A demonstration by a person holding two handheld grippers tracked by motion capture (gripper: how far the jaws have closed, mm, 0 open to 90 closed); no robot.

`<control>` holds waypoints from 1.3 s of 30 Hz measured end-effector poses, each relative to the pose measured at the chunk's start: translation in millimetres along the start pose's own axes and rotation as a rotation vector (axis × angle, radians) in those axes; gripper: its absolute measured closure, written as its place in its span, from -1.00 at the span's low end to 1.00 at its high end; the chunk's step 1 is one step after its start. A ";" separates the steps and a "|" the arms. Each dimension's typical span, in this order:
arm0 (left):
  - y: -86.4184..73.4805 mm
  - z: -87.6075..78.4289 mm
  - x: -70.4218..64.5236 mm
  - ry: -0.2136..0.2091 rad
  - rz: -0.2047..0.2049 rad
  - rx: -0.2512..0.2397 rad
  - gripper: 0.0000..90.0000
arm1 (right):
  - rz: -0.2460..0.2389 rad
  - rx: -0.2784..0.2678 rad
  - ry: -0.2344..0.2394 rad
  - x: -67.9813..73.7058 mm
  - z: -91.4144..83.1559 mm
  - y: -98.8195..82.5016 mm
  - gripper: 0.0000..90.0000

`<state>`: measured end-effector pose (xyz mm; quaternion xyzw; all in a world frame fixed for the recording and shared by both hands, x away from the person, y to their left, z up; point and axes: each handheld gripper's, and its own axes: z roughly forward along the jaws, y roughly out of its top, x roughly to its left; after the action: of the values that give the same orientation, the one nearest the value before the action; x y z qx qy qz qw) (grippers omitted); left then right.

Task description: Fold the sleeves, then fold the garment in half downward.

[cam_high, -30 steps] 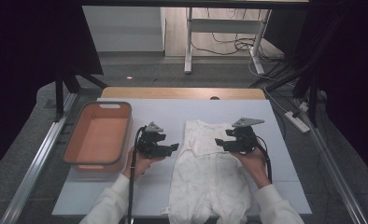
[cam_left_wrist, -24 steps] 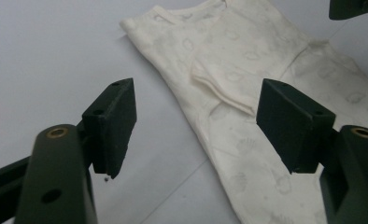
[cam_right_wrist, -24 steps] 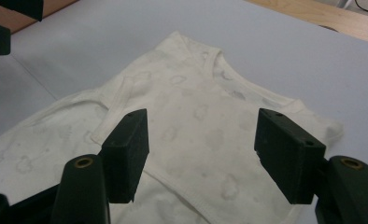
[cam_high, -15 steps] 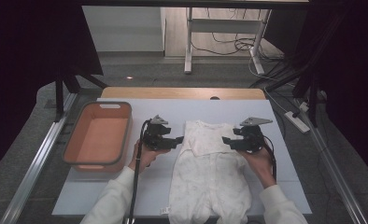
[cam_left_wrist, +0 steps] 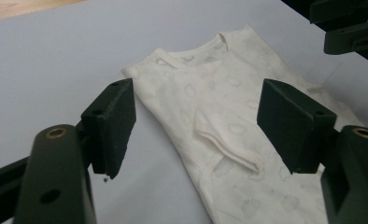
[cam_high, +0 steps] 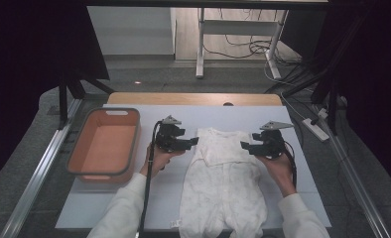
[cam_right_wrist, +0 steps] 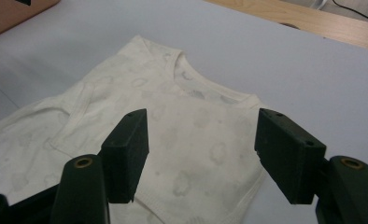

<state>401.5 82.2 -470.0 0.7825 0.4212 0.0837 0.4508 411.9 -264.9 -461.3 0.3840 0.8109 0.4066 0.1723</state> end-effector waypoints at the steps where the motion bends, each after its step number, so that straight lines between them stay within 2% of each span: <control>1: 1.1 1.5 0.9 0.001 0.002 0.001 -0.37 | 0.001 0.000 0.001 -1.5 0.9 0.4 -0.22; 9: 3.4 17.9 8.1 0.007 -0.008 0.034 -0.39 | 0.029 0.007 -0.017 -17.8 4.7 0.4 -0.22; 14: 6.5 29.3 8.9 0.012 0.009 0.048 -0.41 | 0.047 0.011 -0.022 -27.1 8.5 1.7 -0.23; 23: 12.8 53.0 11.9 0.002 0.028 0.091 -0.48 | 0.049 0.049 -0.015 -36.6 29.4 0.1 -0.23; 26: 11.2 60.4 15.7 0.021 0.027 0.109 -0.50 | 0.058 0.069 -0.013 -40.7 35.3 -0.6 -0.24; 31: 6.5 74.5 19.7 0.026 0.021 0.149 -0.53 | 0.064 0.081 -0.011 -44.5 38.6 -2.3 -0.25; 39: 2.4 86.4 21.5 0.026 0.014 0.167 -0.54 | 0.086 0.099 -0.005 -49.9 45.8 -7.0 -0.28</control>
<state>460.6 42.6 -523.5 0.8192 0.4269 0.0615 0.3780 467.8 -281.5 -496.4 0.4275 0.8124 0.3720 0.1374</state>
